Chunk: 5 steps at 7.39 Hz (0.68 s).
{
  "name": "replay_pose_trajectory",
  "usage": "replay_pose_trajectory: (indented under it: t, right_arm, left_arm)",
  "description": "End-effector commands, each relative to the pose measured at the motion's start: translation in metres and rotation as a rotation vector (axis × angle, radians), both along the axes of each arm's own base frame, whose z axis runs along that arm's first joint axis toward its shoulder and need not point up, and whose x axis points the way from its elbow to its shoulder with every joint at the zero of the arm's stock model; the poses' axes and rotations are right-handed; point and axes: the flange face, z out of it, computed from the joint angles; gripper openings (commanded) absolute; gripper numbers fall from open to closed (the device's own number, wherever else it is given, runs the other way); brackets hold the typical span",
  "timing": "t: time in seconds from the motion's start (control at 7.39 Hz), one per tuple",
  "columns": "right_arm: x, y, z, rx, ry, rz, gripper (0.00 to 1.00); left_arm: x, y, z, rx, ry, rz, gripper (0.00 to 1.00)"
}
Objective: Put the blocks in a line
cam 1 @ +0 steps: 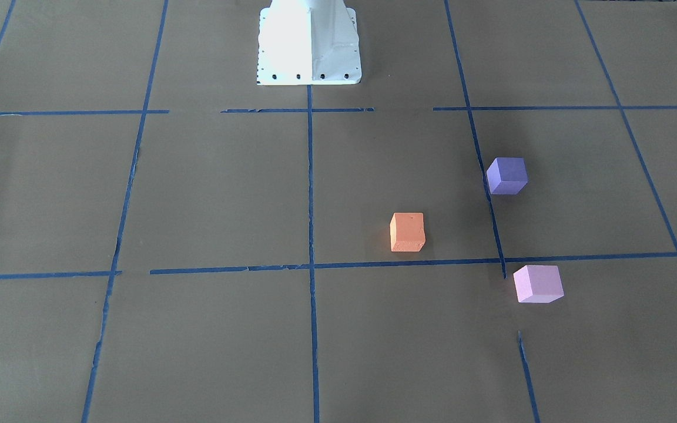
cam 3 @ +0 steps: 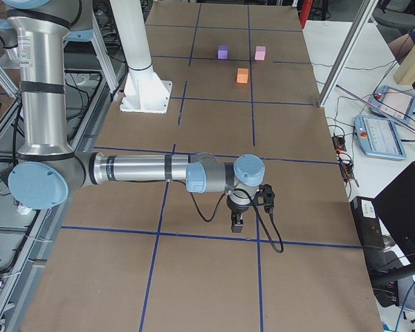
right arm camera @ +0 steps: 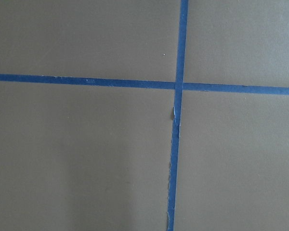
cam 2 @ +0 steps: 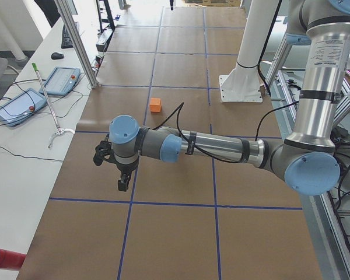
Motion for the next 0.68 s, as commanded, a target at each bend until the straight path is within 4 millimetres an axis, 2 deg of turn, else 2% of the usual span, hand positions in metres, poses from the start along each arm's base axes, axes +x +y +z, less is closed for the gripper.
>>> replay_pose_trajectory:
  t: [0.0,0.14,0.27,0.41,0.54]
  right_arm:
    - [0.000,0.000,0.000,0.001,0.000,0.000,1.00]
    - [0.000,0.000,0.000,-0.001,0.000,0.000,1.00]
    - [0.000,0.000,0.000,0.001,0.000,0.000,1.00]
    - [0.000,0.000,0.000,0.001,0.000,0.000,1.00]
    - [0.000,0.000,0.000,0.001,0.000,0.000,1.00]
  left_arm:
    - [0.075,-0.008,-0.031,0.029,0.059,-0.016,1.00]
    - [0.124,-0.006,-0.048,0.011,0.074,-0.001,1.00]
    - [0.164,-0.010,-0.069,-0.012,0.065,-0.025,1.00]
    - [0.206,-0.022,-0.109,-0.039,0.092,-0.061,1.00]
    - [0.246,-0.024,-0.144,-0.042,0.121,-0.053,1.00]
